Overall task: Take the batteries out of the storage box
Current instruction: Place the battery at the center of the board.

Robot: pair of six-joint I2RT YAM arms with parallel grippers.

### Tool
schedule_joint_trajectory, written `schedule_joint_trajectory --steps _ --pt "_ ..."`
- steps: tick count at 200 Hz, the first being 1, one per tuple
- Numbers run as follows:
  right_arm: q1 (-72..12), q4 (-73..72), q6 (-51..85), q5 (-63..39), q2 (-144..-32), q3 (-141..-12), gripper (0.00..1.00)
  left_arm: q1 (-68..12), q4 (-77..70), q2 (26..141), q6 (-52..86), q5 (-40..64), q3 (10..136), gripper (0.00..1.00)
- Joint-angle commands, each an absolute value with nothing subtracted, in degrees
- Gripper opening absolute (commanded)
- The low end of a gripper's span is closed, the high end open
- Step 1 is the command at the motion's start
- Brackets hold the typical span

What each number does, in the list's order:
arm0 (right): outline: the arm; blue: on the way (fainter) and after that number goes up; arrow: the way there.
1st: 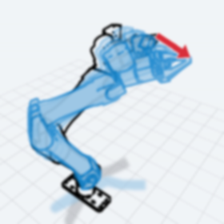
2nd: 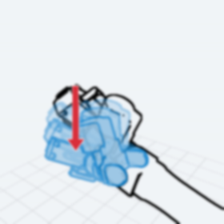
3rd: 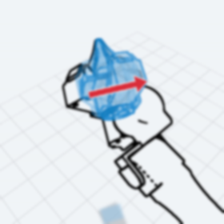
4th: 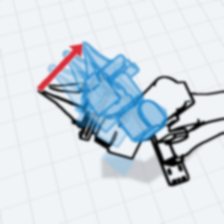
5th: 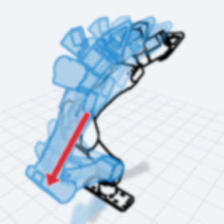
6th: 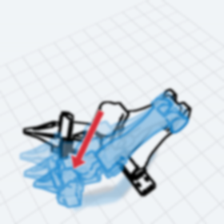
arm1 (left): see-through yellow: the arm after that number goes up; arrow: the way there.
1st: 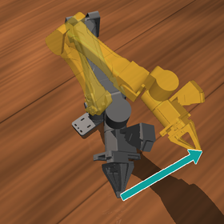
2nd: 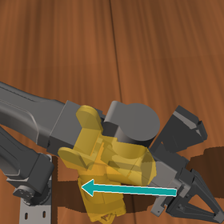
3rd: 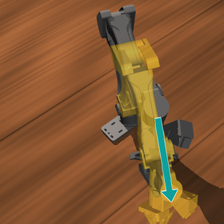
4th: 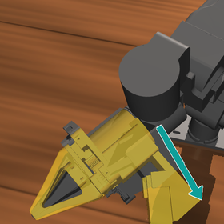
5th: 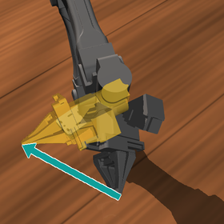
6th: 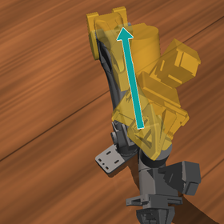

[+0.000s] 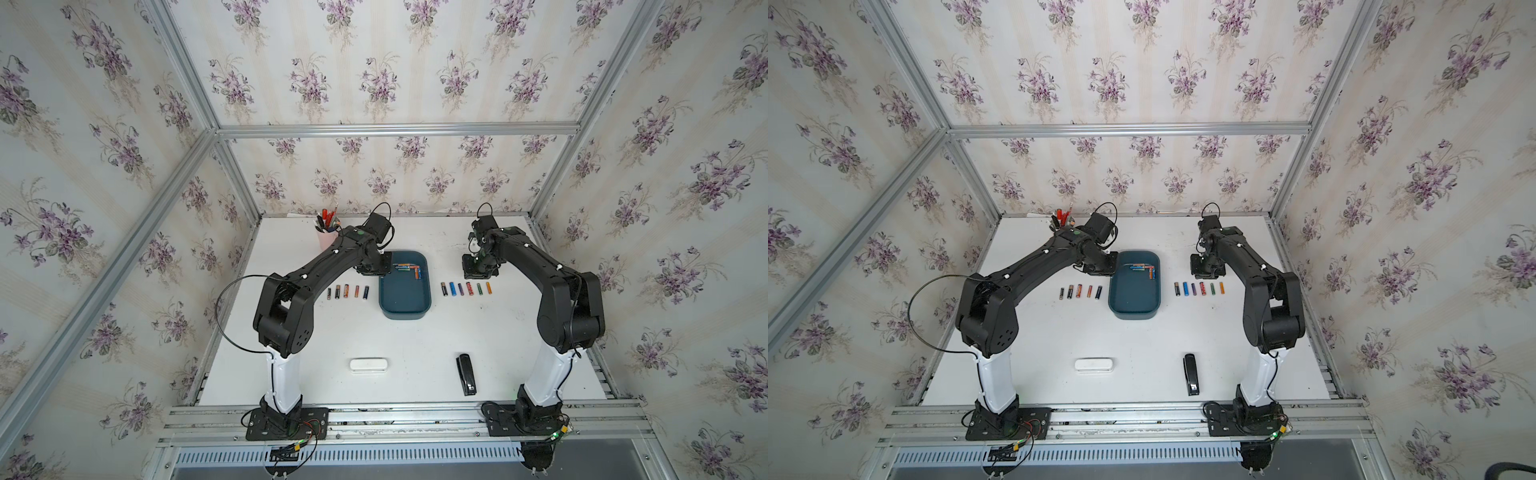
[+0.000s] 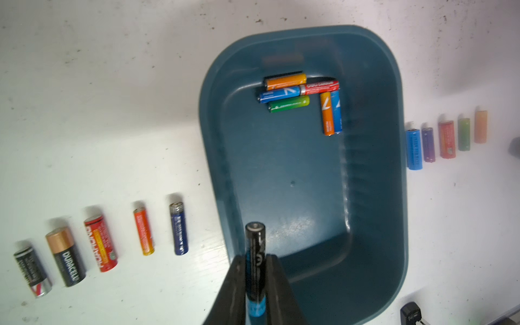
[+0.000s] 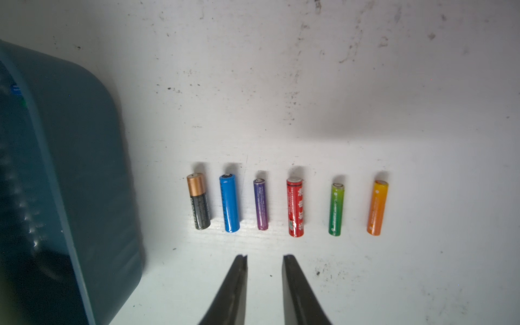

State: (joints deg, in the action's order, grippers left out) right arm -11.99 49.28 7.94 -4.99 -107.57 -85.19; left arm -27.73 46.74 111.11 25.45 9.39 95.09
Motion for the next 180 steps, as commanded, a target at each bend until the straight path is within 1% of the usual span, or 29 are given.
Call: schedule_joint_trajectory --steps 1,26,51,90,102,132,180 --pt "-12.2 50.4 7.8 -5.0 -107.5 -86.5 0.28 -25.4 45.4 107.8 25.2 9.6 91.7 0.18" --pt "-12.4 51.7 7.5 -4.2 -108.0 -87.9 0.28 -21.3 44.6 103.3 23.9 9.4 86.2 0.18" --pt "-12.4 51.7 7.7 -4.2 -108.1 -87.8 0.28 -15.4 43.3 98.8 22.3 10.2 80.2 0.18" --pt "-12.6 52.1 7.8 -3.5 -108.2 -87.5 0.28 -6.3 42.4 96.2 18.8 10.4 74.1 0.18" --pt "-12.6 52.4 7.8 -3.4 -108.4 -87.7 0.28 -4.9 42.0 96.6 17.6 9.1 72.9 0.18" --pt "-12.6 53.0 7.7 -2.8 -108.9 -88.4 0.28 -2.2 39.9 99.3 16.2 9.6 71.1 0.19" --pt "-12.6 53.4 7.7 -2.5 -109.7 -88.6 0.28 -1.1 39.1 103.4 14.9 8.4 71.2 0.19"
